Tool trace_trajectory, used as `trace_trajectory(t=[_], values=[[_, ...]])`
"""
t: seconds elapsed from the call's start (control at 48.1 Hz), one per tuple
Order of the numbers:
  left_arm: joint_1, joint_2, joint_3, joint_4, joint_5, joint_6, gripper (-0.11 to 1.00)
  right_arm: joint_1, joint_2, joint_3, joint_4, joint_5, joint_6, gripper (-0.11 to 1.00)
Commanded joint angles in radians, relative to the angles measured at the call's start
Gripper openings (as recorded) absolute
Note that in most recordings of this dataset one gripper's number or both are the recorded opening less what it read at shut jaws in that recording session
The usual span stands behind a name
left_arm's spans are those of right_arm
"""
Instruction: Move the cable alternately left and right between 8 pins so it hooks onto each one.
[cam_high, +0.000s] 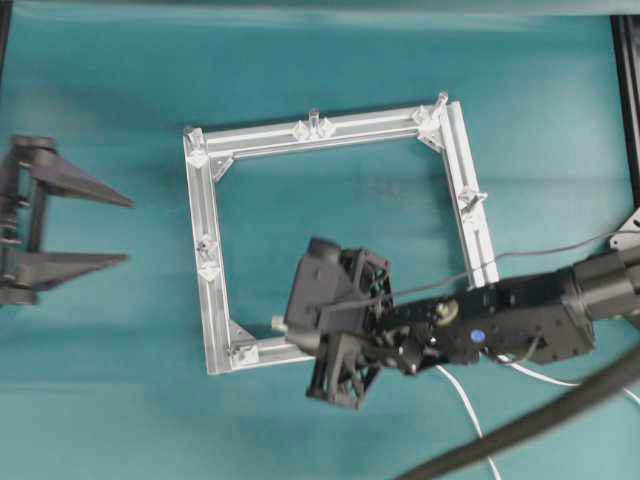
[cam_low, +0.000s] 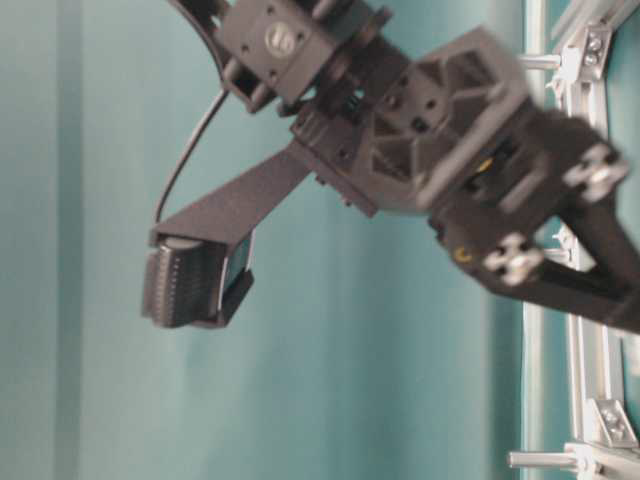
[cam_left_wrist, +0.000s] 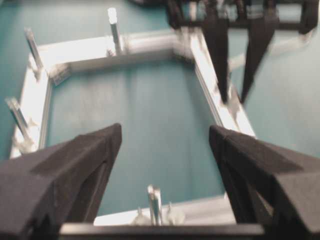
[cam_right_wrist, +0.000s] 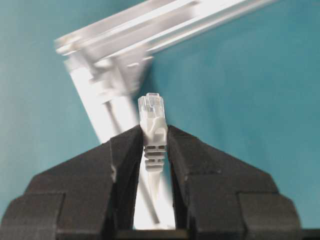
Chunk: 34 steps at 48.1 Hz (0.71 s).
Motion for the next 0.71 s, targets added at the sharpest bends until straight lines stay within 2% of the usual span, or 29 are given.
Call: trace_trajectory(t=[0.0, 0.166, 0.312, 0.437, 0.686], values=[[-0.005, -0.152, 0.028, 0.002, 0.006, 0.003, 0.81, 0.017, -0.014, -0.049, -0.005, -0.003, -0.014, 0.18], [-0.005, -0.379, 0.071, 0.003, 0.141, -0.002, 0.81, 0.038, 0.009, -0.103, -0.006, 0.011, -0.118, 0.18], [-0.005, -0.420, 0.063, 0.003, 0.331, -0.002, 0.81, 0.058, 0.038, -0.137, -0.002, -0.040, -0.209, 0.18], [-0.005, -0.402, 0.049, 0.003, 0.403, -0.003, 0.81, 0.074, 0.040, -0.129, 0.002, -0.074, -0.215, 0.18], [-0.005, -0.399, 0.063, 0.003, 0.425, 0.000, 0.81, 0.100, 0.081, -0.104, 0.000, -0.072, -0.215, 0.18]])
